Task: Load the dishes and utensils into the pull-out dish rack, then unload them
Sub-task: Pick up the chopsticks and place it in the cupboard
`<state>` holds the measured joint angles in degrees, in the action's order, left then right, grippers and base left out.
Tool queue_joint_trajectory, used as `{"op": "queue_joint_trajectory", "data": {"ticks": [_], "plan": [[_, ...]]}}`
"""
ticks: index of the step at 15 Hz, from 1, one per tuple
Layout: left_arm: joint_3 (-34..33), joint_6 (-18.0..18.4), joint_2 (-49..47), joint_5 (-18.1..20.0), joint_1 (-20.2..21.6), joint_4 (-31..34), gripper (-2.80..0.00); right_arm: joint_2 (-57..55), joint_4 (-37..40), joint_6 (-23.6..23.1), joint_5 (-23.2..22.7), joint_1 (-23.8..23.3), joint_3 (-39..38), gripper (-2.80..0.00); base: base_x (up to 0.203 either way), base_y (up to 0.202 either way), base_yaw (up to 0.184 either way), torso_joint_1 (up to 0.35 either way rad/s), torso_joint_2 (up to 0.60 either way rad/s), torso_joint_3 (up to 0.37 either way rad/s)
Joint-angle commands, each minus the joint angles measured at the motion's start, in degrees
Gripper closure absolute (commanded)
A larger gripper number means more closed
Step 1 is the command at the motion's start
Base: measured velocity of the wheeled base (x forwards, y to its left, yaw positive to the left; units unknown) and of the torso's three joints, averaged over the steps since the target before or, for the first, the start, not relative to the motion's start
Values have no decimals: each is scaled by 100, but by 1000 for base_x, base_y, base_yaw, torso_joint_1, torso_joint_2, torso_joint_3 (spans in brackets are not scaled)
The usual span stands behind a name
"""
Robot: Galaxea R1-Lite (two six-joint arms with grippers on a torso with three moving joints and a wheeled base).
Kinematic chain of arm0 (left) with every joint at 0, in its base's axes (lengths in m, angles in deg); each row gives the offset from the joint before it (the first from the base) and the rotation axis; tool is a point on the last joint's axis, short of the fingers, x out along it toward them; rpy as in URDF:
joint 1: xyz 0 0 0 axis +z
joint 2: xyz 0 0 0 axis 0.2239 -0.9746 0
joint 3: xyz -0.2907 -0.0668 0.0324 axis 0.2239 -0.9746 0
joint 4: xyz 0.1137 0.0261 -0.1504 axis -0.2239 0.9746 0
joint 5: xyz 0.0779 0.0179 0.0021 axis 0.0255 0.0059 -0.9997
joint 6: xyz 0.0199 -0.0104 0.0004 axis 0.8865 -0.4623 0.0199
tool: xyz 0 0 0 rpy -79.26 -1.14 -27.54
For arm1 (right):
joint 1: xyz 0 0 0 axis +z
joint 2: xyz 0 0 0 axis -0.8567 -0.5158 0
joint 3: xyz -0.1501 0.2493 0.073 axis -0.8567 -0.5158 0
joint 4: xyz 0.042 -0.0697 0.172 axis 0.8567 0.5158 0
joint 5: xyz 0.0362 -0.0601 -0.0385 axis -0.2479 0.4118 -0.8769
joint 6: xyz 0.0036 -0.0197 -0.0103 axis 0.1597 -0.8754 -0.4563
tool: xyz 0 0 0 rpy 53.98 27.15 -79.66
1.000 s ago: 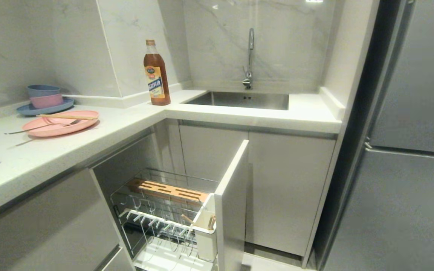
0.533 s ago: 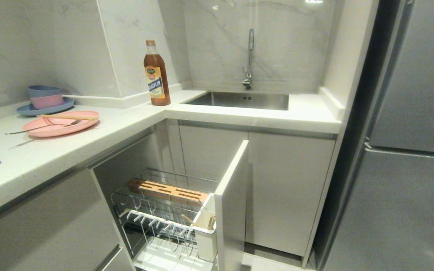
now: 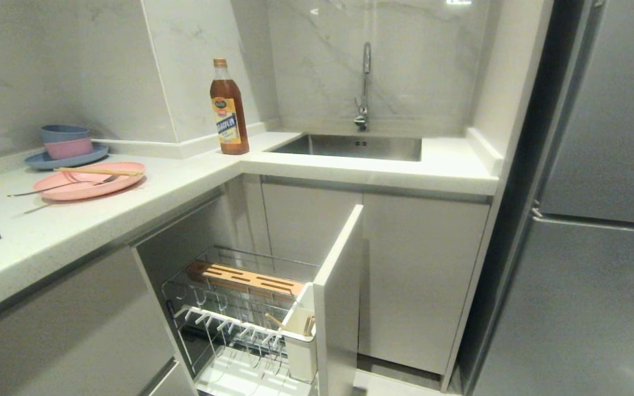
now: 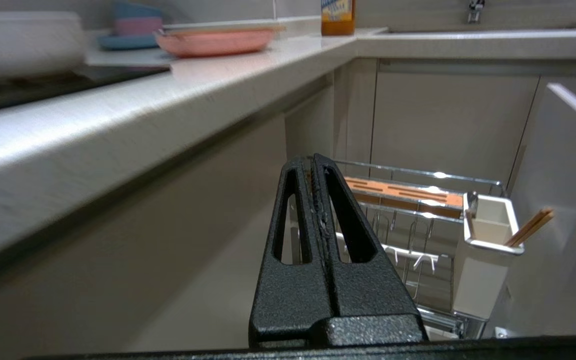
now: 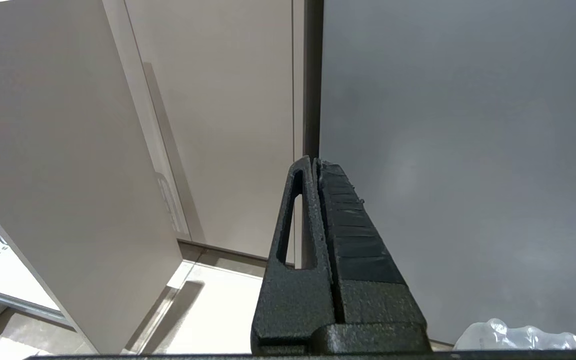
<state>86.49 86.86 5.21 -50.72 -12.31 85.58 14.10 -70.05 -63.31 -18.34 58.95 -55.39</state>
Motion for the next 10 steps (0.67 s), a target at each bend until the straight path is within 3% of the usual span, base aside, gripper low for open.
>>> {"op": "queue_joint_trajectory", "data": {"ticks": [1,3,5,8,10], "plan": [[-953,5,93,32,0,-721,0,-2,0,-2,2,0,0,0,0,0,0,0,0,0],[-1664,-61,97,246,0,-1510,0,-2,0,-2,0,0,0,0,0,0,0,0,0,0],[-1715,-396,99,806,-1,-1324,0,-2,0,-2,3,0,0,0,0,0,0,0,0,0],[-1683,-633,99,928,1,-811,0,-2,0,-2,0,0,0,0,0,0,0,0,0,0],[-1685,-654,99,964,-1,-825,0,-2,0,-2,2,0,0,0,0,0,0,0,0,0]]}}
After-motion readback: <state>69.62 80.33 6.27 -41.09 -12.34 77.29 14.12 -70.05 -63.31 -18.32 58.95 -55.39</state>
